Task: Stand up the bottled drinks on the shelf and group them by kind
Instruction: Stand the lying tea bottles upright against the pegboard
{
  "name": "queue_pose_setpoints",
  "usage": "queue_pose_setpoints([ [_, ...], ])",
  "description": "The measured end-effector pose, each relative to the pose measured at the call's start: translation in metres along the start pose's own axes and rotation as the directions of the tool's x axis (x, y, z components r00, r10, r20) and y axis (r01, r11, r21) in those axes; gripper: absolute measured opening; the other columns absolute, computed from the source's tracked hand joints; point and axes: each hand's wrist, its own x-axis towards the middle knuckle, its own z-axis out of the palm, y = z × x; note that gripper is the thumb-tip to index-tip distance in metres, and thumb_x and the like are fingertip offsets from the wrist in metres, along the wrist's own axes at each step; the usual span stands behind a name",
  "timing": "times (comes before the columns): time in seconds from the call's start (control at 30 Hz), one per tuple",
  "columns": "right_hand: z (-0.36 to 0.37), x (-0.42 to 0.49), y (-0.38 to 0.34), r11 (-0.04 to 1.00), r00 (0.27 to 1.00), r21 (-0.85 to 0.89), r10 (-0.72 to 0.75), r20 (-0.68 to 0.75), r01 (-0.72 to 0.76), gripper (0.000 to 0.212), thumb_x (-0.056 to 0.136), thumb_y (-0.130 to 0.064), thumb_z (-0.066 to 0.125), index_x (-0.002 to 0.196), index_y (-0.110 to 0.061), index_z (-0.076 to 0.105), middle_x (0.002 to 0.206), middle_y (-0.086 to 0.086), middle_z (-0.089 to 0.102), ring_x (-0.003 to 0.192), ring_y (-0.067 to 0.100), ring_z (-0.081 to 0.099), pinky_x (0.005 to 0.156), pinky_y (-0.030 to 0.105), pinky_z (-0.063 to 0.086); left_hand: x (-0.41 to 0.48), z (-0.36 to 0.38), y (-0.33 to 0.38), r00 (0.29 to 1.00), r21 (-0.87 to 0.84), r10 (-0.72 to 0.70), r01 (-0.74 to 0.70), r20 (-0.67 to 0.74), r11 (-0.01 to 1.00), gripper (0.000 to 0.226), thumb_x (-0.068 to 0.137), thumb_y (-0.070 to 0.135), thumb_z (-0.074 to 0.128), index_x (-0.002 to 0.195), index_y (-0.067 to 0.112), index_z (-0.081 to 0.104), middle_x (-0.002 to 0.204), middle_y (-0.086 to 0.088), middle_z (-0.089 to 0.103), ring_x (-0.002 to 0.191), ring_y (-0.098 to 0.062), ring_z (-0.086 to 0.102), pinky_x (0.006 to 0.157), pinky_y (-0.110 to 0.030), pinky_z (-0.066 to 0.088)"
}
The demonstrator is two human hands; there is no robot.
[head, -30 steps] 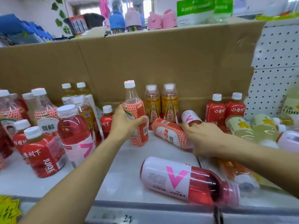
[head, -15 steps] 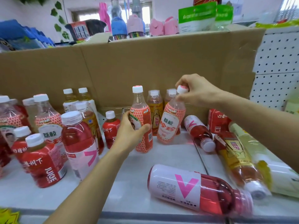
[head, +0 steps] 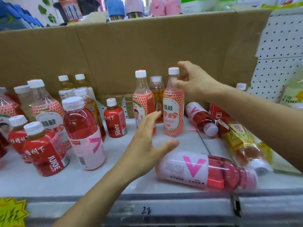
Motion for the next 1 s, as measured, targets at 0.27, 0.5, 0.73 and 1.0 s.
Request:
queue_pose_setpoints([
  [0.27, -0.03, -0.09, 0.027, 0.985, 0.976, -0.109, 0.153, 0.158, -0.136, 0.04, 0.095, -0.027, 0.064, 0.134, -0.016, 0.059, 0.124, -0.001, 0.064, 0.11, 0.01, 0.06, 0.09, 0.021, 0.046, 0.013, 0.027, 0.033, 0.847, 0.467, 0.149, -0.418, 0.51, 0.779, 0.101, 0.062, 0.082, 0.068, 0.145, 0.036, 0.036, 0.138, 0.01, 0.057, 0.122, -0.017, 0.054, 0.097, -0.039, 0.048],
  [0.5, -0.033, -0.118, 0.058, 0.952, 0.949, -0.217, 0.256, 0.182, -0.215, 0.039, 0.093, -0.031, 0.066, 0.13, -0.019, 0.061, 0.123, -0.006, 0.065, 0.11, 0.012, 0.061, 0.099, 0.033, 0.049, 0.017, 0.021, 0.019, 0.873, 0.332, 0.147, -0.327, 0.466, 0.885, 0.063, 0.066, 0.076, 0.07, 0.113, 0.036, 0.057, 0.1, 0.013, 0.065, 0.089, -0.009, 0.061, 0.079, -0.039, 0.054],
  [0.73, -0.008, -0.099, 0.063, 0.807, 0.964, -0.587, 0.199, 0.177, -0.059, 0.036, 0.087, -0.032, 0.061, 0.117, -0.013, 0.061, 0.107, 0.009, 0.065, 0.096, 0.028, 0.06, 0.07, 0.034, 0.043, 0.02, 0.017, -0.005, 0.995, -0.329, -0.103, 0.098, 0.004, 0.939, 0.064, 0.07, 0.04, 0.084, 0.121, 0.028, 0.047, 0.104, 0.013, 0.065, 0.091, 0.0, 0.065, 0.079, -0.024, 0.053],
  [1.0, 0.033, -0.066, 0.074, 0.356, 0.968, -0.921, 0.128, 0.215, 0.158, 0.04, 0.092, -0.021, 0.054, 0.128, -0.005, 0.048, 0.119, 0.013, 0.062, 0.105, 0.032, 0.061, 0.069, 0.031, 0.035, 0.036, 0.029, -0.023, 0.965, -0.493, -0.235, 0.149, -0.116, 0.857, 0.071, 0.075, 0.032, 0.086, 0.128, 0.033, 0.038, 0.12, 0.013, 0.062, 0.115, -0.011, 0.061, 0.102, -0.044, 0.049],
])
